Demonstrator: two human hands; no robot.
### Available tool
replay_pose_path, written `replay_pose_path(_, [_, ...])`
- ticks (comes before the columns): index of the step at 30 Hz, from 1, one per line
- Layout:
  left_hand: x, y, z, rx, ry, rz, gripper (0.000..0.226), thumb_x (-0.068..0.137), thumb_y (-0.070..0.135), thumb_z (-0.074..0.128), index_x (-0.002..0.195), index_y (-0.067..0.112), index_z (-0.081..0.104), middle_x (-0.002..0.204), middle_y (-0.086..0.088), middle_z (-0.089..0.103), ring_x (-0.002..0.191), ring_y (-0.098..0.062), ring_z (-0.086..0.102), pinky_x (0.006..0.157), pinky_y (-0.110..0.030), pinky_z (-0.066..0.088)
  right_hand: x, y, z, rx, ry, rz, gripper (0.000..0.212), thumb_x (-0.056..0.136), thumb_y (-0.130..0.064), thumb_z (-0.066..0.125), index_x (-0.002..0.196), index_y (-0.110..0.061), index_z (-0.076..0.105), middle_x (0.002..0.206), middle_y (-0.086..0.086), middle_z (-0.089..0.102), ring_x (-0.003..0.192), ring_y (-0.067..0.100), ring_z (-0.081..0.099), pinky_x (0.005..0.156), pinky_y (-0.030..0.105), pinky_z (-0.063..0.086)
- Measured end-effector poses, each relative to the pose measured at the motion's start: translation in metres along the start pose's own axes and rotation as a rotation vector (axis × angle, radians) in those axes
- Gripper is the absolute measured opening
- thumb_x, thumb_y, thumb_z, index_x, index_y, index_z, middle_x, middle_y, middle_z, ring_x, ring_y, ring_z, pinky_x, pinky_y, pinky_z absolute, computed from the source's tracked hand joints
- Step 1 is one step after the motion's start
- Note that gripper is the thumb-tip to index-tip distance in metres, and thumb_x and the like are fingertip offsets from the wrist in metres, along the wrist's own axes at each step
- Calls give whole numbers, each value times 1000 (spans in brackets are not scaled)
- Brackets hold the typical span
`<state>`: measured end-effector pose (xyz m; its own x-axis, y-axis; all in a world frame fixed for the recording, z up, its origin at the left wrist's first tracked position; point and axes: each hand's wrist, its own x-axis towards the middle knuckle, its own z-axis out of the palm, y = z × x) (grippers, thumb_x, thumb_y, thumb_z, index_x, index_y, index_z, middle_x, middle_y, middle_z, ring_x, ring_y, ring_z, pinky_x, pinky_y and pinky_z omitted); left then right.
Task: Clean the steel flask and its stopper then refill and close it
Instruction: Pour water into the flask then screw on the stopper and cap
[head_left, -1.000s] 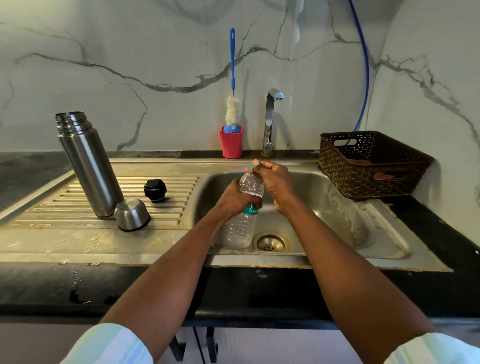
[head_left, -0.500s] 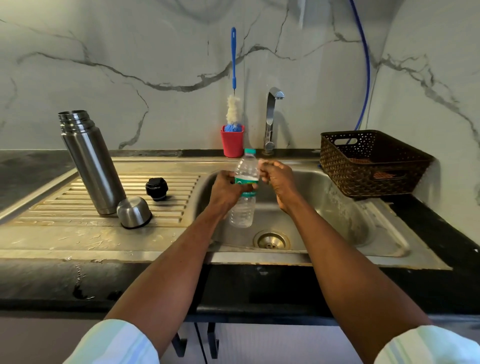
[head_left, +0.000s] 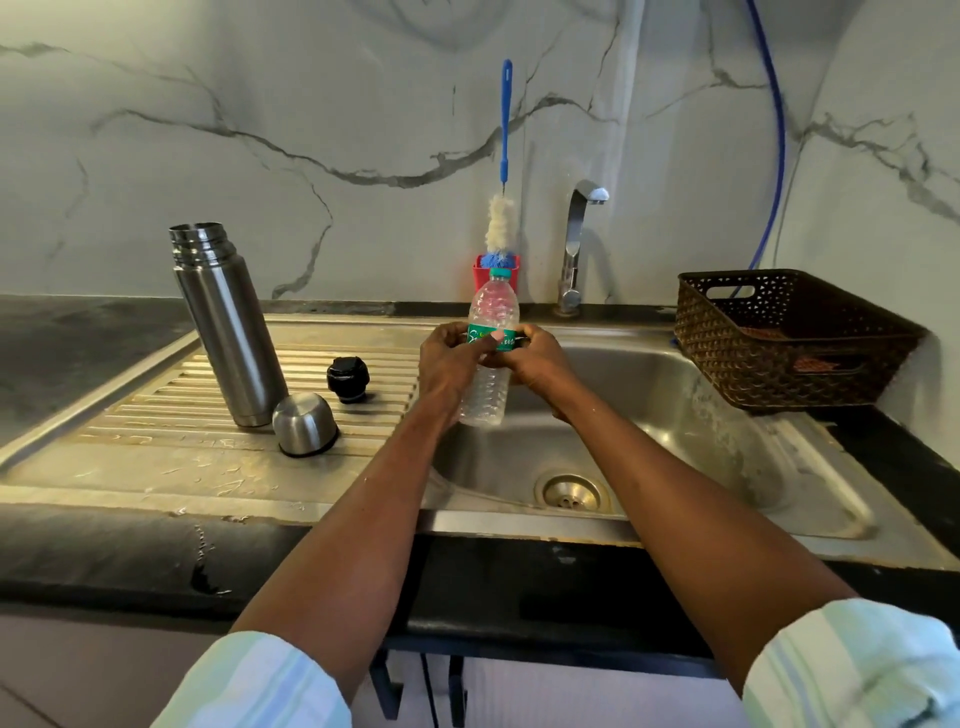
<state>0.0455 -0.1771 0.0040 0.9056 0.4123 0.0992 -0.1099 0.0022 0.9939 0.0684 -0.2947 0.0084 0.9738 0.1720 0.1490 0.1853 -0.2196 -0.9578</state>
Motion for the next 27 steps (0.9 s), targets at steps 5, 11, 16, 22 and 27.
replay_pose_path(5, [26, 21, -23, 149, 236, 177, 23, 87, 25, 71, 106, 14, 63, 100, -4, 66, 94, -22, 62, 87, -40, 54, 44, -8, 26, 42, 132, -52, 63, 72, -18, 85, 127, -11, 55, 119, 5, 66, 101, 19, 63, 87, 30, 50])
replay_pose_path(11, [49, 3, -42, 333, 387, 265, 14, 91, 4, 57, 97, 10, 67, 90, 1, 64, 84, -16, 59, 75, -27, 45, 116, -21, 69, -81, 221, -247, 57, 77, -17, 81, 127, -11, 55, 122, 6, 66, 110, 21, 61, 87, 23, 46])
replay_pose_path(16, [65, -11, -38, 394, 359, 262, 16, 91, 4, 55, 99, 11, 67, 93, -3, 68, 86, -20, 62, 79, -33, 51, 180, -24, 90, -141, 270, -262, 59, 85, -19, 74, 133, -5, 45, 128, 12, 60, 115, 25, 59, 89, 25, 47])
replay_pose_path(22, [69, -18, -36, 413, 373, 257, 15, 92, 6, 56, 100, 11, 67, 88, 1, 63, 81, -15, 57, 73, -24, 41, 224, -8, 103, -163, 304, -232, 53, 88, -14, 70, 134, -5, 45, 130, 13, 60, 118, 29, 58, 97, 35, 48])
replay_pose_path(27, [69, -20, -33, 432, 357, 273, 13, 93, 6, 57, 101, 10, 67, 89, 0, 63, 82, -15, 59, 74, -25, 43, 232, -1, 107, -160, 296, -201, 52, 92, -14, 66, 136, -4, 42, 133, 15, 58, 121, 29, 56, 97, 33, 46])
